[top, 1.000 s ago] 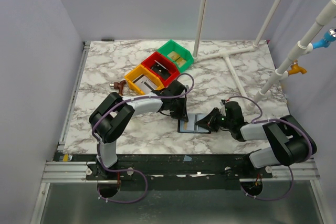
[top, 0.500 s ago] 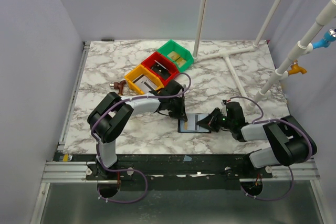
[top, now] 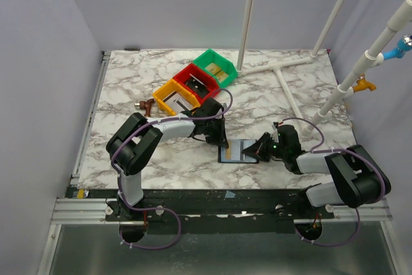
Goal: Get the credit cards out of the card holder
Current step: Remove the credit card from the card holder.
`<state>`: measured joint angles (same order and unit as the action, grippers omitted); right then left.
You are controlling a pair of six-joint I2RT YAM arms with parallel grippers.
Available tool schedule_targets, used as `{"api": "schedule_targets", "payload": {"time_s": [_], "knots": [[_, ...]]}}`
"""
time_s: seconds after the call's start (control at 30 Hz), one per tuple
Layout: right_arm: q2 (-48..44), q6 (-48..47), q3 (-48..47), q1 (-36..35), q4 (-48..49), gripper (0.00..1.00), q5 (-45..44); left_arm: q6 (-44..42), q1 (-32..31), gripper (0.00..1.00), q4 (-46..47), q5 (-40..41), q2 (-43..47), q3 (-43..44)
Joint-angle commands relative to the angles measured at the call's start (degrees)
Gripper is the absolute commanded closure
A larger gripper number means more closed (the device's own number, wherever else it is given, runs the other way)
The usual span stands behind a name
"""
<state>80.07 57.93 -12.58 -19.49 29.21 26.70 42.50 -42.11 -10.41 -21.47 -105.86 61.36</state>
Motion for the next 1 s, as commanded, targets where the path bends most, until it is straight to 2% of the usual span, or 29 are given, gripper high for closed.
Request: {"api": "schedule_targets", "payload": {"time_s": [0.0,0.07,0.2,0.43,0.67,0.87,0.97], "knots": [[-0.1,-2.7,-0.4,0.5,-3.7,0.95,-2.2,-3.3,0.1,1.00,-4.6,1.1,-0.5,-0.4],[0.4,-2.7,-0.7,0.5,-2.9,0.95,-1.2,-3.4,-0.2,0.99,-4.5,0.2,-0.1,0.0],[1.0,-2.8,-1.3,0.5,-2.0,0.95,-0.5,-3.7,-1.5,0.91,-4.4,-1.2,0.8,1.5],[1.7,-3.1,-1.7,0.5,-1.9,0.95,-0.1,-4.1,-3.3,0.87,-4.8,-2.8,0.9,4.2],[1.8,-3.3,-1.6,0.5,-2.2,0.95,-0.2,-3.7,-4.0,0.89,-3.7,-4.3,0.6,5.1],[1.4,-3.7,-2.0,0.5,-3.2,0.95,-0.3,-3.6,-4.0,1.00,-5.1,-2.0,-2.6,6.5],[0.6,-4.2,-2.2,0.5,-4.6,0.95,-0.9,-3.2,-4.0,1.00,-5.9,-0.2,-3.7,6.5]]}}
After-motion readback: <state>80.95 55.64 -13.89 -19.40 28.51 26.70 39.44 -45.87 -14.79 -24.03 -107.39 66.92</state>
